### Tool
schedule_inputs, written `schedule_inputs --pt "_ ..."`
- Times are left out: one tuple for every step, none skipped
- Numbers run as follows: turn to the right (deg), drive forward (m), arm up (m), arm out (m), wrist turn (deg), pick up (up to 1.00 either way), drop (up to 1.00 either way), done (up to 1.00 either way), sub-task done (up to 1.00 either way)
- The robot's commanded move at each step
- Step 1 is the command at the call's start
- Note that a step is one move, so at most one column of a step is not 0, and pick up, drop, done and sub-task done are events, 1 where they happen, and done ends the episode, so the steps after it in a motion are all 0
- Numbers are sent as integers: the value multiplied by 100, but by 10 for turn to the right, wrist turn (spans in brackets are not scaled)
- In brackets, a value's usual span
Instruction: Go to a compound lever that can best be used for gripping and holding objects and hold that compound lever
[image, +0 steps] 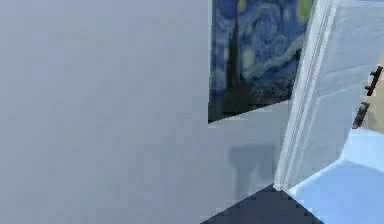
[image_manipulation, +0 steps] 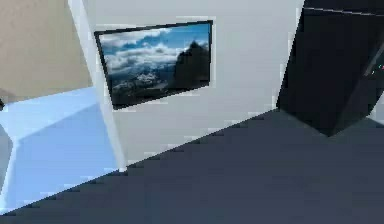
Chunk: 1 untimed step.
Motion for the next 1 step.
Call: schedule_inputs --pt "-450 0 0 0 0 0 0 0 0"
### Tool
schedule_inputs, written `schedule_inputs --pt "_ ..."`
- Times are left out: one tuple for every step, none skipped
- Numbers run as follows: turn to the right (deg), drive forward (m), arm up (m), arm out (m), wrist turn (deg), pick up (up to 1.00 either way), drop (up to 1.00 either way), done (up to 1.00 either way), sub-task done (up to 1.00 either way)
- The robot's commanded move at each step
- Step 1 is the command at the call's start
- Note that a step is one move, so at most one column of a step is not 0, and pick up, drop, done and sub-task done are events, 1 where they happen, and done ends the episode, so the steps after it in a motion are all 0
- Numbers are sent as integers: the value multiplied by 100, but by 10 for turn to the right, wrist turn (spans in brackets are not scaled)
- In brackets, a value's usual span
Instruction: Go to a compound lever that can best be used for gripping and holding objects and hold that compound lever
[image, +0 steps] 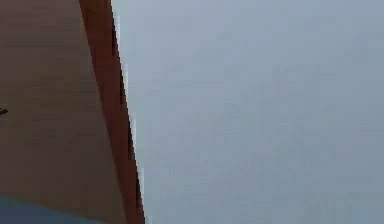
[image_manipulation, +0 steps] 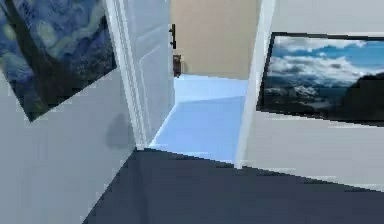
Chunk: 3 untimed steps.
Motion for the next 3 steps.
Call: schedule_inputs --pt "-450 0 0 0 0 0 0 0 0" --pt "-450 0 0 0 0 0 0 0 0" --pt "-420 0 0 0 0 0 0 0 0"
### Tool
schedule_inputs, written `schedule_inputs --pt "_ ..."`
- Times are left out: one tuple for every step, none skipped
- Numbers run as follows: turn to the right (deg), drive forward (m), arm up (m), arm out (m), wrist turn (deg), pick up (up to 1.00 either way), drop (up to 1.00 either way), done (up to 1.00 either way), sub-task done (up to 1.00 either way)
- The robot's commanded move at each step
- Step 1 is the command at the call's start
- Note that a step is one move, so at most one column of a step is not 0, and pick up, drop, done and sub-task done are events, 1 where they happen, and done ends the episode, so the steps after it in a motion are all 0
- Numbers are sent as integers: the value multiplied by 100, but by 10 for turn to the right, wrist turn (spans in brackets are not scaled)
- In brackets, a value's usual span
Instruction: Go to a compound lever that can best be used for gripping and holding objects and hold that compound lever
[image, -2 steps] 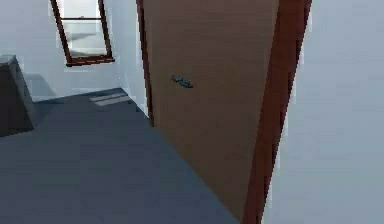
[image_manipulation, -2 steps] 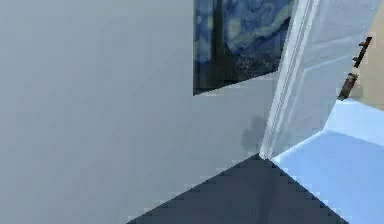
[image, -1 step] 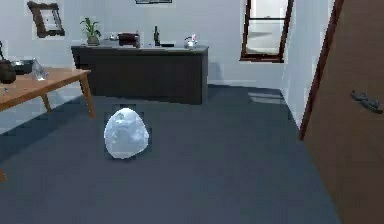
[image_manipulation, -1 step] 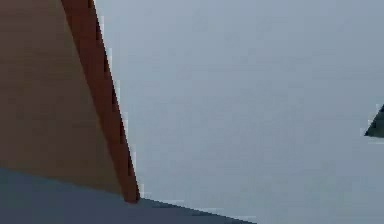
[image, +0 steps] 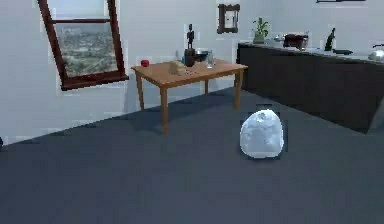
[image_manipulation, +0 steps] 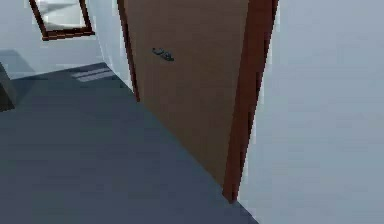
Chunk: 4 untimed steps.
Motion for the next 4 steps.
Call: schedule_inputs --pt "0 100 0 0 0 0 0 0 0" --pt "0 80 0 0 0 0 0 0 0" --pt "-450 0 0 0 0 0 0 0 0" --pt "-420 0 0 0 0 0 0 0 0"
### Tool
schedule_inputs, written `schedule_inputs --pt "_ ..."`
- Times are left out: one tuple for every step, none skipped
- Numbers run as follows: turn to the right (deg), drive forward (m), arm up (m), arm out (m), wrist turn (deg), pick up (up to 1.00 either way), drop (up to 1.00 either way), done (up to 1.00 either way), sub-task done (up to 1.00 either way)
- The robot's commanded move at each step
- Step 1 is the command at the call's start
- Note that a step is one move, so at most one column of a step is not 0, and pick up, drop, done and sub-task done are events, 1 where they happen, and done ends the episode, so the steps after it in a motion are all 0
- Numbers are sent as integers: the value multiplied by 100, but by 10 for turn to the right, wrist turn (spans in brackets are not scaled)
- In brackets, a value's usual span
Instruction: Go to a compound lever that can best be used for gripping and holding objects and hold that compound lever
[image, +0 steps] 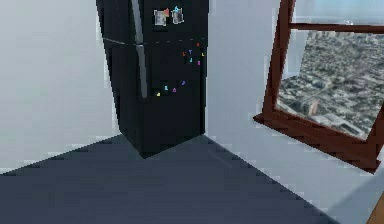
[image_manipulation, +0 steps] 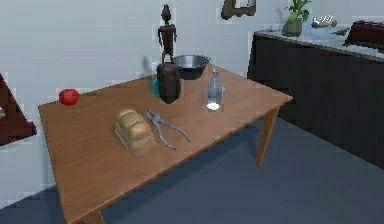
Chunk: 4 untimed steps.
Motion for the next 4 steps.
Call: schedule_inputs --pt "0 0 50 0 0 0 0 0 0" --pt "0 0 34 0 0 0 0 0 0" --pt "0 0 0 44 0 0 0 0 0" --pt "0 0 0 0 450 0 0 0 0"
